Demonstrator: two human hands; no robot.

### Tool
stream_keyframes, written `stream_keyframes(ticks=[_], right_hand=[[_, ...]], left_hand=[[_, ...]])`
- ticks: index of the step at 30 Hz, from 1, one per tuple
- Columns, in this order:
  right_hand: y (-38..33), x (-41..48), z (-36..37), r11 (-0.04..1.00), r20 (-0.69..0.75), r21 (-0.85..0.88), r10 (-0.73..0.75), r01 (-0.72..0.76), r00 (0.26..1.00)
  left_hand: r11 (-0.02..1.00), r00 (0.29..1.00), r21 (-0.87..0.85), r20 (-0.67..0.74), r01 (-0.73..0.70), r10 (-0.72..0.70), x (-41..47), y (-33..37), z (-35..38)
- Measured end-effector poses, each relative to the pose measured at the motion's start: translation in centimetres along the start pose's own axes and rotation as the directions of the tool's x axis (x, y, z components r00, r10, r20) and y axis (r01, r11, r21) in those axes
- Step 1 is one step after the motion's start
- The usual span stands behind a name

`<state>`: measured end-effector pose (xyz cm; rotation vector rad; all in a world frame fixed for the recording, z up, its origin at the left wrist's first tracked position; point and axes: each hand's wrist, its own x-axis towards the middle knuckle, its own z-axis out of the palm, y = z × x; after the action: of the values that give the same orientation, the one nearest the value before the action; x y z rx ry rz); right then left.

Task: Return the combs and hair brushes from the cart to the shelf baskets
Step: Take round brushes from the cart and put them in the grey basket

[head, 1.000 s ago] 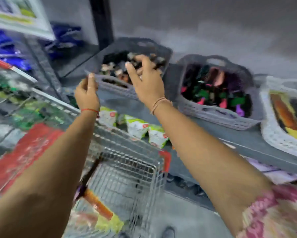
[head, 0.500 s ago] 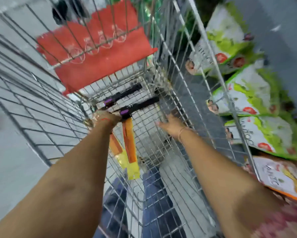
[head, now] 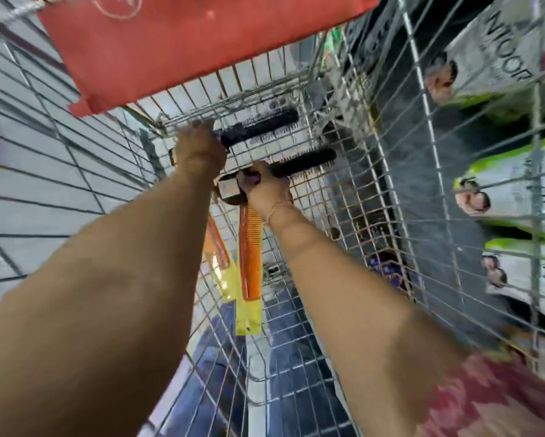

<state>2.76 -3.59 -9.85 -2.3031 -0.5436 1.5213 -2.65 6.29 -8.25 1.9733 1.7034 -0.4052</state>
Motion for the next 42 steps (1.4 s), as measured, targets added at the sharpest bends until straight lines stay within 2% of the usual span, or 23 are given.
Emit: stream_keyframes(ticks=[3, 5, 8, 10, 12, 14, 16, 18, 20, 22, 24, 25, 27, 29, 31, 32, 33, 34, 35, 36, 37, 40, 42], right_hand=[[0.6, -0.8, 0.7, 0.987, -0.240, 0.145, -0.025, 0.062, 0.970], [1.2, -1.5, 0.3, 0.981, -0.336, 0.167, -0.037, 0.098, 0.941], [1.7, -2.3, -0.5, 0.991, -0.282, 0.058, -0.097, 0.118, 0.954], [1.2, -2.1, -0.7, 0.979, -0.146, -0.122, -0.182, 0.165, 0.972], [0.1, -1.0, -0.9, 0.976, -0.043, -0.159, -0.155, 0.146, 0.987], [-1.1, 0.1, -1.2, 0.993, -0.014, -0.088, -0.078, 0.076, 0.997], [-1.6, 0.4, -0.9, 0.999, -0.056, 0.018, -0.035, 0.036, 0.998], [-1.0, -0.5, -0.3, 0.958, -0.126, 0.287, 0.050, -0.012, 0.991], [-0.3, -1.6, -0.1, 0.901, -0.228, 0.435, 0.106, 0.004, 0.968], [0.5, -2.4, -0.3, 0.887, -0.341, 0.458, 0.110, 0.063, 0.934], [1.4, -3.5, -1.2, 0.922, -0.442, 0.371, 0.067, 0.114, 0.895], [2.0, -4.1, -1.9, 0.958, -0.486, 0.259, 0.021, 0.121, 0.873], [4.0, -5.7, -3.7, 0.992, -0.520, -0.119, -0.088, 0.029, 0.850], [5.8, -6.9, -4.7, 0.851, -0.424, -0.516, -0.154, -0.098, 0.893], [7.6, -7.6, -4.4, 0.723, -0.294, -0.688, -0.197, -0.063, 0.935], [8.3, -7.8, -4.1, 0.741, -0.267, -0.672, -0.247, 0.004, 0.932], [8.6, -8.0, -4.0, 0.808, -0.305, -0.586, -0.294, 0.065, 0.906], [8.9, -8.2, -4.3, 0.895, -0.403, -0.441, -0.266, 0.069, 0.876], [9.2, -8.3, -4.9, 0.973, -0.501, -0.229, -0.135, 0.020, 0.855], [9.5, -8.3, -5.8, 0.999, -0.560, -0.029, 0.000, -0.020, 0.828], [10.1, -8.0, -6.6, 0.996, -0.584, 0.078, 0.084, -0.047, 0.808], [11.1, -7.4, -7.7, 0.993, -0.555, 0.057, 0.119, -0.105, 0.823], [10.7, -7.3, -6.7, 0.994, -0.436, 0.068, 0.108, -0.087, 0.893]], left_hand=[[0.985, 0.979, 0.143, 0.195, -0.095, 0.066, 2.2, 0.1, 1.1], [0.978, 0.978, 0.192, 0.205, -0.077, 0.036, 2.3, 0.3, 1.7], [0.958, 0.988, 0.287, 0.154, -0.028, -0.017, 2.1, 0.4, 1.9], [0.957, 0.995, 0.290, 0.090, 0.007, -0.035, 2.1, 0.2, 2.0], [0.973, 0.998, 0.230, 0.047, 0.033, -0.045, 1.9, -0.4, 2.0], [0.987, 0.998, 0.151, 0.044, 0.046, -0.053, 1.6, -0.8, 1.8], [0.994, 0.990, -0.014, 0.093, 0.104, -0.102, 1.2, -1.0, 1.3], [0.975, 0.971, -0.171, 0.214, 0.144, -0.105, 0.7, -1.0, 0.8], [0.970, 0.946, -0.202, 0.318, 0.136, -0.066, -0.1, -0.7, 0.1], [0.977, 0.915, -0.184, 0.402, 0.112, -0.030, -1.0, -0.1, -0.7], [0.980, 0.851, -0.175, 0.525, 0.093, 0.013, -1.8, 0.4, -1.3], [0.974, 0.806, -0.192, 0.592, 0.120, 0.017, -2.3, 0.7, -1.5], [0.940, 0.757, -0.258, 0.653, 0.223, -0.001, -3.6, 1.4, -1.1], [0.894, 0.799, -0.334, 0.600, 0.300, -0.044, -5.2, 2.0, 0.3], [0.857, 0.835, -0.384, 0.543, 0.343, -0.091, -6.9, 2.6, 2.2], [0.828, 0.834, -0.435, 0.547, 0.355, -0.070, -7.7, 3.0, 3.1], [0.793, 0.823, -0.474, 0.566, 0.381, -0.057, -8.6, 3.3, 3.7], [0.754, 0.813, -0.500, 0.578, 0.427, -0.077, -8.9, 3.2, 4.3], [0.729, 0.823, -0.518, 0.558, 0.448, -0.109, -9.3, 3.0, 4.9], [0.726, 0.840, -0.509, 0.514, 0.462, -0.174, -9.4, 2.5, 5.1], [0.720, 0.862, -0.514, 0.448, 0.466, -0.237, -9.2, 1.9, 5.4], [0.749, 0.881, -0.482, 0.369, 0.455, -0.298, -8.8, 1.0, 5.3], [0.801, 0.896, -0.448, 0.381, 0.397, -0.230, -8.9, 1.2, 5.9]])
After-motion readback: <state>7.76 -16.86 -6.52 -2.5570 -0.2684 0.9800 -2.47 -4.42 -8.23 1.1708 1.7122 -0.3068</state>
